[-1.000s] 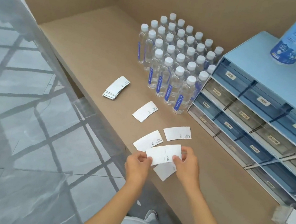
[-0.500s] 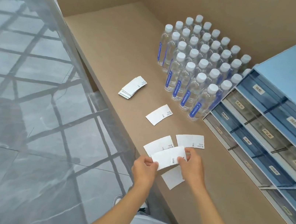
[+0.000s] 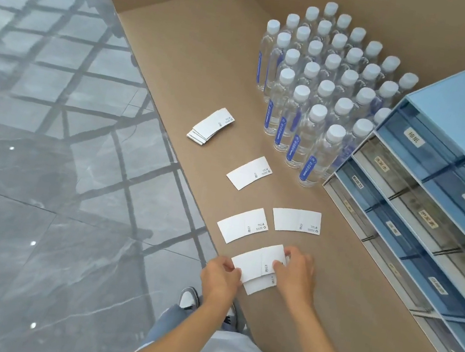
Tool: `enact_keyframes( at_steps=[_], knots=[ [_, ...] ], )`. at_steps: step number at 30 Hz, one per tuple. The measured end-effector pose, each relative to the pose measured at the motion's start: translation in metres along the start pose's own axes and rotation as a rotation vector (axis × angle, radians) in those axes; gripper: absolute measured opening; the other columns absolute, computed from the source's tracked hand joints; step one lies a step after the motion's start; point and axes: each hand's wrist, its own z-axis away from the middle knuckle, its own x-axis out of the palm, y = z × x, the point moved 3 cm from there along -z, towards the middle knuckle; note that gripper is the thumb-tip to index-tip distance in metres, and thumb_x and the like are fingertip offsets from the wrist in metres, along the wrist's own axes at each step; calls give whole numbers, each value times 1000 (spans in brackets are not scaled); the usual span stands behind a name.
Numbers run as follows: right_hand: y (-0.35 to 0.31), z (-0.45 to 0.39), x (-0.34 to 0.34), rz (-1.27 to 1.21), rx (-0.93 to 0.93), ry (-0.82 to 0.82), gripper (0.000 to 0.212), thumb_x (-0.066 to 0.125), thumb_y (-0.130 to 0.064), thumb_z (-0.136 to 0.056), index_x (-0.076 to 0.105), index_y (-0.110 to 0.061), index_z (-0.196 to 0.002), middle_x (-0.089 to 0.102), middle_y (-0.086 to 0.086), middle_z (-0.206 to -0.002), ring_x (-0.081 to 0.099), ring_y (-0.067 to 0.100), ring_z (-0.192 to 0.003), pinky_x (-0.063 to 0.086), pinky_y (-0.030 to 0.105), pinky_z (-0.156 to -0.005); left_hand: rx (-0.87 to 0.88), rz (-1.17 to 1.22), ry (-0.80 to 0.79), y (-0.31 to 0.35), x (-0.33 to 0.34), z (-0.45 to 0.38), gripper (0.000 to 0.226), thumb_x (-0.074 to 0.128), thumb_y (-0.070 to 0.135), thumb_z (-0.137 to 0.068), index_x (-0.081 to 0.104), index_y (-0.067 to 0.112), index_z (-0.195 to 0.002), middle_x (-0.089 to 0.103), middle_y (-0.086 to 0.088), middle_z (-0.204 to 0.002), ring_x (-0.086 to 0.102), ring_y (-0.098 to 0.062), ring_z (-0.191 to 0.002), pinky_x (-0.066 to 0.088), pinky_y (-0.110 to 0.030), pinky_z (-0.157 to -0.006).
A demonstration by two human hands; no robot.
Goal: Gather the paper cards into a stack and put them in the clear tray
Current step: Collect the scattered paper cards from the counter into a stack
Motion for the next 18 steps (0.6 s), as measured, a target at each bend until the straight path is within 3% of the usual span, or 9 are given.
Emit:
enact_keyframes(
  at_steps=[5,10,13,16,18],
  knots=[
    [5,-3,0,37,-33,26,24,61,-19,-86,61,-16,-110,62,12,-106,56,34,-102,49,41,-84,-24,15,31,-2,7,1,18,58,1,-81,62,14,-69,65,-5,-68,75,-27,-63,51,-22,-52],
    [7,-5,-2,1,-15,32,23,64,-17,-85,63,-12,-108,67,12,-104,59,36,-101,49,41,-86,2,-38,21,0,12,-5,12,58,3,-81,67,11,-85,73,-12,-85,76,-35,-80,62,-38,-69],
    [11,-5,-1,-97,-1,16,23,65,-13,-83,63,-10,-105,67,14,-104,59,35,-100,49,41,-88,11,-30,13,0,11,-6,16,60,5,-82,65,16,-92,73,-9,-91,74,-33,-84,63,-39,-71],
    [13,-6,-6,-324,48,-6,19,66,-6,-81,63,-8,-100,69,10,-97,65,31,-94,54,40,-82,9,-3,2,3,10,-13,14,66,9,-84,69,14,-97,74,-7,-91,73,-27,-85,62,-40,-79],
    [15,-7,-11,-421,76,0,17,67,-5,-81,64,-8,-97,71,8,-92,68,29,-89,56,39,-78,-1,39,-22,5,10,-16,5,69,11,-83,71,11,-87,74,-6,-82,69,-24,-76,61,-37,-78]
  ],
)
